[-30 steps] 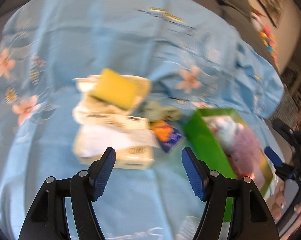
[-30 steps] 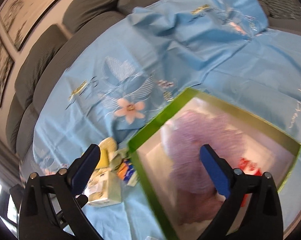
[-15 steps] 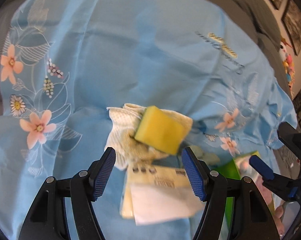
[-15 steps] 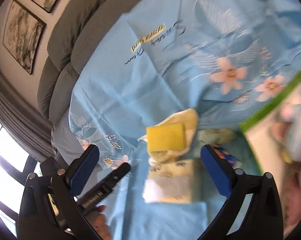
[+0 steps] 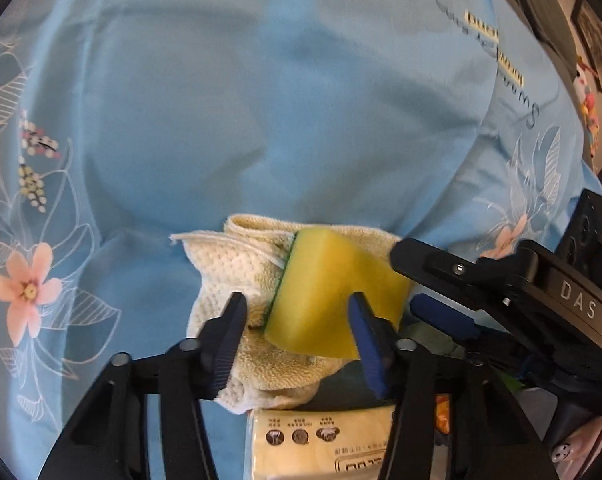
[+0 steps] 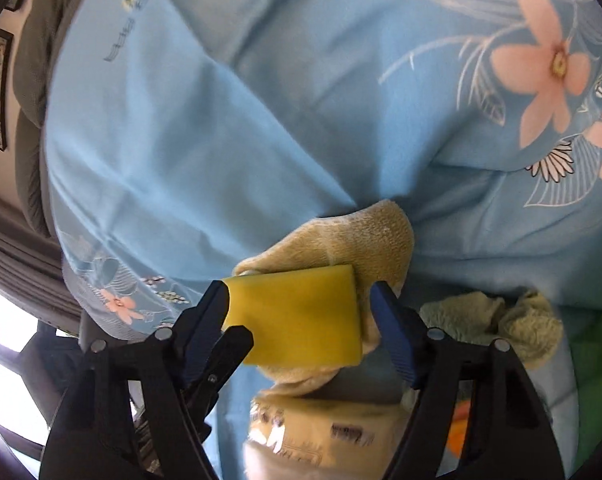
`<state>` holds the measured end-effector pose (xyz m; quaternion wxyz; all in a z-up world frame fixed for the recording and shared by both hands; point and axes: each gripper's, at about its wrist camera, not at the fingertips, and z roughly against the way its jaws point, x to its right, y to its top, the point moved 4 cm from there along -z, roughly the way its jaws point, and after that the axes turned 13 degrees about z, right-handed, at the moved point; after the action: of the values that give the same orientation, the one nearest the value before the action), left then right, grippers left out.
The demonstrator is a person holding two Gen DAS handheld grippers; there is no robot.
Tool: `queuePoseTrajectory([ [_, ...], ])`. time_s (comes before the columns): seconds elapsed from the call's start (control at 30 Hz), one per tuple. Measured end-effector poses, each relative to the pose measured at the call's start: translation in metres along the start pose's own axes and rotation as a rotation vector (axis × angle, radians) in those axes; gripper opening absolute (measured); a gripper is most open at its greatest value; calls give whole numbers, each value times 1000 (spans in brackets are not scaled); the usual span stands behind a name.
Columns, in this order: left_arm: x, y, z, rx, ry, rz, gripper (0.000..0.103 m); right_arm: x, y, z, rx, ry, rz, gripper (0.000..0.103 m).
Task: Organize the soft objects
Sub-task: 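Grasp the yellow sponge with the right gripper and lift, then carry the yellow sponge over the green box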
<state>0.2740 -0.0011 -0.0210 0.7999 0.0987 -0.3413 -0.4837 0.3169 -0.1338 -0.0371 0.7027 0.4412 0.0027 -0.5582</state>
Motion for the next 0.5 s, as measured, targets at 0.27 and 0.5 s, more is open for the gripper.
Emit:
queuePoseTrajectory([
  [0.27,12,-7,7,-4,-5,-29,36,6,-8,-19,-57,50,-25,67],
  [0.5,32,-25,79,66,-42,-64,36,-25,-11,40,18,81,28,66],
])
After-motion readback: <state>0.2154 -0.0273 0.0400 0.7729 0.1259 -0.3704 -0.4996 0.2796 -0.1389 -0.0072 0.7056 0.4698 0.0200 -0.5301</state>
